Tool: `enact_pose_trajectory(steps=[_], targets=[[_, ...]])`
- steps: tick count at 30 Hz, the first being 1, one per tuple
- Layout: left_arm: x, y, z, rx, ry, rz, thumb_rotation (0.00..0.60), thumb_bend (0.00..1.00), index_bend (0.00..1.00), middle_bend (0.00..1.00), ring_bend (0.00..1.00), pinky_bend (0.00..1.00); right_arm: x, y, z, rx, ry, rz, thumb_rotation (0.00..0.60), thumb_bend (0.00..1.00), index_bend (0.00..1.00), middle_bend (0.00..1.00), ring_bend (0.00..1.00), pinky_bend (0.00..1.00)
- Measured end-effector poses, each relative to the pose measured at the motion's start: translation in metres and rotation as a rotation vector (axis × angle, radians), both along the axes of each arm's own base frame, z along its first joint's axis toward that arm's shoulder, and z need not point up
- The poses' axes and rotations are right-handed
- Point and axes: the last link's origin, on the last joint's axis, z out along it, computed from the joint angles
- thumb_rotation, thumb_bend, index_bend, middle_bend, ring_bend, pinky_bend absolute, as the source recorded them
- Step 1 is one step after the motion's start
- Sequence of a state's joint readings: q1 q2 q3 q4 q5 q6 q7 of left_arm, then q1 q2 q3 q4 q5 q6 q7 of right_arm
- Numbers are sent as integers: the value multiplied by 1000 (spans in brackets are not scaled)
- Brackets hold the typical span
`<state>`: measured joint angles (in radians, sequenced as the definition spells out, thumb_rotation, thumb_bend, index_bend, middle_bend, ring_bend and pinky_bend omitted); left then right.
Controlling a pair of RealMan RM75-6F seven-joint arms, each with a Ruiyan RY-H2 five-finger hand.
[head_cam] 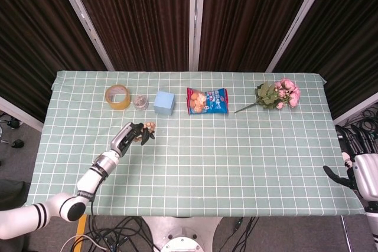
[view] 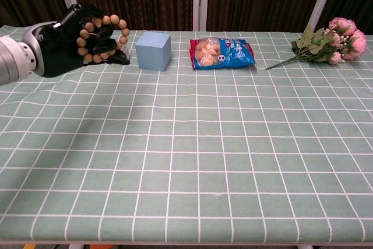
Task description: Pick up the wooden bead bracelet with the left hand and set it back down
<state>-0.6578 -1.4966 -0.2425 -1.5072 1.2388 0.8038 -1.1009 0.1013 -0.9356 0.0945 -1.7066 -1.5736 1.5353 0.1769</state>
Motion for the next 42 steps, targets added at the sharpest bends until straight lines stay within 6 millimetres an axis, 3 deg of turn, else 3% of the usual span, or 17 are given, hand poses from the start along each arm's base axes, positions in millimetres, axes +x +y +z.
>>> enact_pose_trajectory(steps=[17,28,40,42], targets=[[7,-1,2,6,-8,-3,182,784,650,704,396,248,0,0,2,-2,-6,5,600,89,0,126,0,28],[12,-2,1,-5,-26,-16,252,851,566,599,284,207,-2,-1,2,-3,-13,4,600,88,0,126,0,14],[14,-2,1,-16,-41,-28,367,924,506,520,202,130,-2,-1,2,1,-18,2,600,89,0,124,0,0],[14,-3,0,-21,-43,-37,302,918,466,489,178,122,-2,-1,1,2,-18,1,600,88,0,124,0,0]])
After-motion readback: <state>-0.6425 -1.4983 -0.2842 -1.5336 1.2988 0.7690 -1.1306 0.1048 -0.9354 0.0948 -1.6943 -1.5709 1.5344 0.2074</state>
